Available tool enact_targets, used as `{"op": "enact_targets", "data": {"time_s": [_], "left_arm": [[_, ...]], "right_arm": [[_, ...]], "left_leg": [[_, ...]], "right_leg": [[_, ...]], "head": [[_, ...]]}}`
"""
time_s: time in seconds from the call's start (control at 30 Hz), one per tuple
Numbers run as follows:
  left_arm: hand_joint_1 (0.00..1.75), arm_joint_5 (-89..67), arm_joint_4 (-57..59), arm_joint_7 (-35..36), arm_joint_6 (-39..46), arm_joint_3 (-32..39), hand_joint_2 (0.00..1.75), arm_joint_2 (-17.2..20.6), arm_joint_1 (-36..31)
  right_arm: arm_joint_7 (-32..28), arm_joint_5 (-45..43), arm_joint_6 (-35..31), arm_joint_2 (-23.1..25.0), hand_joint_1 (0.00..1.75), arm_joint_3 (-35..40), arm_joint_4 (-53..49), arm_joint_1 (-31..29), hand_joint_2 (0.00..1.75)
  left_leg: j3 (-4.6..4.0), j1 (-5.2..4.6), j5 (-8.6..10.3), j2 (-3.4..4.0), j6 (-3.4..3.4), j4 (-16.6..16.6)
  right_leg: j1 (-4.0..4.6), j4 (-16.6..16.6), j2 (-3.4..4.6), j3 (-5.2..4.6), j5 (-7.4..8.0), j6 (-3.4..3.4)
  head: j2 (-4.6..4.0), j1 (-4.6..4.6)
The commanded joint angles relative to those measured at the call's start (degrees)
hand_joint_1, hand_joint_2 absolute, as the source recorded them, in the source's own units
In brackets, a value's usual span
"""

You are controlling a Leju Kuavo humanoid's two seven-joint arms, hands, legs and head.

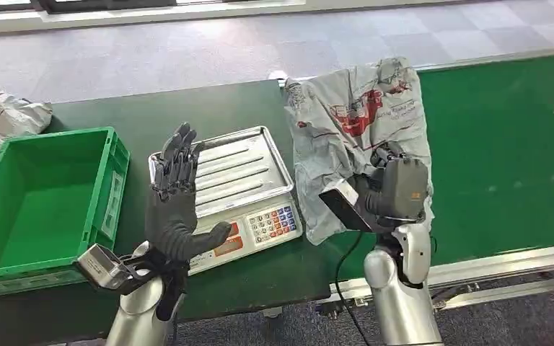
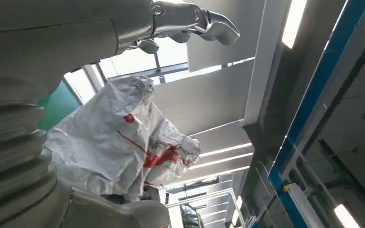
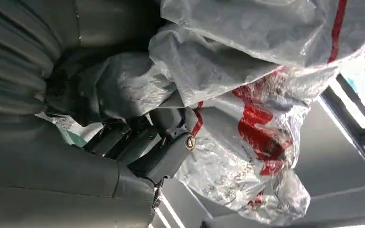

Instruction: Moved the parcel from conveyor to table for the left to box.

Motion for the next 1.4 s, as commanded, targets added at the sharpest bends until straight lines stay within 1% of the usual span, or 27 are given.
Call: {"op": "enact_targets", "data": {"time_s": [0.03,0.1,0.17,0.2,0.23,0.27,0.3,0.33,0.37,0.4,0.43,0.47,0.5,0.53,0.57,0.63,0.77,1.03,1.13,1.17,1.2,1.23,1.3,1.4], "left_arm": [[0.00,0.4,4.8,0.3,0.0,-0.2,1.75,0.7,-1.0],[0.00,0.7,5.4,0.3,0.1,-0.8,1.75,0.7,-1.3],[0.00,1.3,5.9,-0.1,-0.1,-1.9,1.75,0.7,-1.8],[0.00,1.5,6.2,-0.1,-0.2,-2.3,1.75,0.6,-2.0],[0.00,1.8,6.7,-0.4,-0.5,-3.0,1.75,0.3,-2.6],[0.00,1.9,6.7,-0.4,-0.5,-3.5,1.75,0.1,-2.7],[0.00,2.2,7.1,-0.5,-1.0,-4.3,1.75,0.0,-3.5],[0.00,2.3,7.4,-0.5,-1.0,-4.6,1.75,0.0,-3.8],[0.00,2.8,7.7,-0.8,-1.3,-5.2,1.75,-0.2,-4.5],[0.00,3.1,7.5,-0.8,-1.3,-5.9,1.75,-0.3,-5.2],[0.00,3.2,7.4,-0.8,-1.3,-6.0,1.75,-0.4,-5.6],[0.00,3.3,7.1,-0.8,-1.1,-6.2,1.75,-0.3,-5.9],[0.00,3.3,7.0,-0.8,-1.0,-6.2,1.75,-0.3,-5.9],[0.00,3.3,6.9,-0.8,-1.0,-6.2,1.75,-0.3,-5.9],[0.00,3.4,6.9,-0.8,-0.9,-6.3,1.75,-0.1,-6.1],[0.00,3.4,7.0,-0.8,-0.9,-6.3,1.75,0.0,-6.3],[0.00,3.5,6.7,-0.9,-0.5,-6.3,1.75,0.5,-6.2],[0.00,3.5,6.3,-0.9,-0.5,-6.2,1.75,0.6,-6.1],[0.00,3.5,6.9,-1.0,-1.0,-6.6,1.75,0.5,-6.6],[0.00,3.5,7.2,-1.0,-1.2,-6.7,1.75,0.4,-6.8],[0.00,3.5,7.5,-1.0,-1.4,-6.7,1.75,0.3,-7.1],[0.00,3.5,7.4,-1.0,-1.4,-6.7,1.75,0.3,-7.1],[0.00,3.5,7.1,-1.0,-1.5,-6.5,1.75,0.3,-7.1],[0.00,3.4,7.0,-0.9,-1.5,-6.3,1.75,0.5,-7.0]], "right_arm": [[5.1,6.4,-8.9,1.2,1.75,-1.5,-1.5,0.0,1.75],[5.9,7.2,-8.6,1.3,1.75,0.1,4.5,-3.5,1.75],[4.3,5.3,-5.6,1.5,1.75,4.0,14.0,-9.0,1.75],[3.7,5.1,-5.1,2.1,1.75,5.1,17.5,-11.1,1.75],[3.3,3.8,-5.5,3.1,1.75,7.1,24.8,-15.6,1.75],[2.0,2.0,-4.7,3.9,1.75,9.2,30.0,-18.7,1.75],[0.1,0.1,-2.3,5.1,1.75,11.0,34.4,-21.6,1.75],[0.4,-0.3,-3.8,5.6,1.75,11.6,37.1,-23.0,1.75],[-0.4,-3.7,-1.8,5.7,1.75,16.4,40.5,-25.3,1.75],[-0.1,-11.5,-1.4,5.7,1.75,23.2,42.4,-27.2,1.75],[0.6,-13.0,-1.8,5.7,1.75,27.0,43.6,-28.3,1.75],[1.4,-16.2,-1.8,5.7,1.75,30.6,43.8,-29.2,1.75],[2.0,-17.1,-2.2,5.7,1.75,31.9,44.1,-29.5,1.75],[2.3,-17.6,-2.5,5.7,1.75,32.6,44.1,-29.6,1.75],[1.2,-19.5,-2.3,5.7,1.75,33.5,44.7,-30.0,1.75],[0.6,-20.3,-2.0,5.7,1.75,35.0,45.2,-30.4,1.75],[1.0,-24.4,-3.0,5.7,1.75,40.3,46.0,-31.3,1.75],[1.2,-25.6,-2.9,5.7,1.75,41.3,46.9,-32.2,1.75],[2.8,-26.5,-3.2,5.7,1.75,42.0,49.5,-33.6,1.75],[5.2,-26.2,-2.2,5.7,0.00,43.1,51.4,-34.6,1.75],[9.7,-22.9,-1.5,5.7,0.00,46.3,54.1,-36.4,1.75],[10.4,-23.1,-2.1,5.7,0.00,46.5,53.7,-36.3,0.00],[11.4,-23.1,-5.3,5.7,0.00,47.3,53.8,-36.1,0.00],[10.7,-24.5,-6.8,5.7,0.00,46.6,53.8,-35.4,0.00]], "left_leg": [[0.17,0.01,0.01,-0.13,0.07,-0.1],[0.19,0.00,0.01,-0.07,0.07,-0.1],[0.20,0.01,-0.01,0.14,0.06,-0.1],[0.14,0.03,-0.03,0.34,0.04,0.0],[0.20,0.02,-0.01,0.38,0.06,-0.1],[0.20,0.04,-0.02,0.57,0.08,-0.1],[-0.28,0.03,-0.02,0.47,0.05,-0.1],[-0.26,0.05,-0.01,0.80,0.06,-0.1],[-0.35,0.02,-0.03,0.81,0.04,0.0],[-0.33,0.04,-0.01,0.73,0.04,0.0],[-0.37,0.05,-0.02,0.61,0.00,0.0],[-0.28,0.06,0.07,0.53,-0.02,-0.1],[0.04,0.05,0.14,0.55,-0.09,0.0],[0.04,0.08,0.14,0.49,-0.08,0.0],[0.03,0.08,0.17,0.42,-0.07,0.0],[0.07,0.08,0.21,0.28,-0.09,0.0],[0.03,0.07,0.24,0.14,-0.06,-0.1],[0.02,0.05,0.25,-0.01,-0.06,-0.1],[0.02,0.07,0.25,-0.01,-0.06,-0.1],[-0.01,0.05,0.23,0.00,-0.07,0.0],[0.02,0.07,0.24,-0.02,-0.05,-0.1],[-0.01,0.03,0.24,0.01,-0.06,0.0],[-0.04,0.03,0.24,0.03,-0.07,0.0],[-0.01,0.05,0.24,-0.01,-0.07,0.0]], "right_leg": [[0.02,-0.1,0.05,0.18,-0.01,-0.08],[0.01,-0.1,0.10,0.17,0.00,-0.07],[0.02,-0.1,0.30,0.12,0.06,-0.06],[0.02,-0.1,0.43,0.04,0.09,-0.04],[0.02,-0.1,0.53,0.08,0.13,-0.06],[0.03,-0.2,0.75,0.11,0.20,-0.09],[0.02,-0.1,0.57,0.05,0.15,-0.07],[0.04,-0.1,0.91,-0.03,0.27,-0.10],[0.01,0.0,0.88,-0.11,0.22,-0.09],[0.04,0.0,0.82,-0.07,0.21,-0.11],[0.05,0.0,0.65,-0.09,0.15,-0.09],[0.06,0.0,0.61,-0.10,0.20,-0.15],[0.06,0.0,0.62,-0.18,0.25,-0.18],[0.08,0.0,0.59,-0.14,0.23,-0.20],[0.08,0.1,0.49,-0.13,0.20,-0.18],[0.08,0.0,0.35,-0.08,0.17,-0.17],[0.08,0.0,0.25,-0.05,0.19,-0.16],[0.07,0.0,0.16,-0.02,0.17,-0.19],[0.08,-0.1,0.15,-0.02,0.17,-0.18],[0.06,0.0,0.13,-0.06,0.15,-0.16],[0.08,0.0,0.15,-0.01,0.17,-0.17],[0.05,0.0,0.12,-0.06,0.15,-0.15],[0.04,0.0,0.14,-0.10,0.16,-0.15],[0.07,0.0,0.10,-0.06,0.15,-0.16]], "head": [[0.00,0.00],[0.00,0.00],[0.00,-0.02],[0.00,0.00],[0.00,0.00],[0.00,0.00],[0.00,0.00],[0.00,-0.02],[0.00,0.00],[0.00,0.00],[0.00,0.00],[0.00,-0.04],[0.00,0.00],[0.00,0.00],[0.00,-0.02],[0.00,-0.02],[0.00,0.00],[0.00,-0.02],[0.00,-0.02],[0.00,-0.02],[0.00,-0.02],[0.00,-0.02],[0.00,-0.02],[0.00,-0.02]]}}
